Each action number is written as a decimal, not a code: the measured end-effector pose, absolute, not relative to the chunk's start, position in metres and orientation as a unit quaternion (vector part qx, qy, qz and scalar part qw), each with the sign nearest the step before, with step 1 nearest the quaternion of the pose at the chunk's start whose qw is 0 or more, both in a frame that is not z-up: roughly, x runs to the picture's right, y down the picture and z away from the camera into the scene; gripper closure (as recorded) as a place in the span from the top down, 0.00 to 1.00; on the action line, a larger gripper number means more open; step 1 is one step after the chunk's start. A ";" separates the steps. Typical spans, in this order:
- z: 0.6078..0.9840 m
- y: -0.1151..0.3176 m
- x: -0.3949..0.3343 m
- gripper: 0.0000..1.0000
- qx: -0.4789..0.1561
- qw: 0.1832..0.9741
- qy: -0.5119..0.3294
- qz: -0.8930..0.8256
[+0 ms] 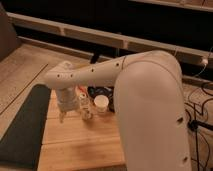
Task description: Knock the bottle over
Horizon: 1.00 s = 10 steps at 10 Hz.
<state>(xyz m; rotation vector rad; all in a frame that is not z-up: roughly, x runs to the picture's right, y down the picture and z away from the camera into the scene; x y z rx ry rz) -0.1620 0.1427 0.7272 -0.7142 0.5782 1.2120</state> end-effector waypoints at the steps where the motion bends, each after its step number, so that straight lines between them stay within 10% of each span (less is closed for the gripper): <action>1: 0.737 0.138 -0.155 0.65 -0.321 0.721 0.270 0.551; 10: 0.790 0.082 -0.160 0.65 -0.277 0.806 0.139 0.504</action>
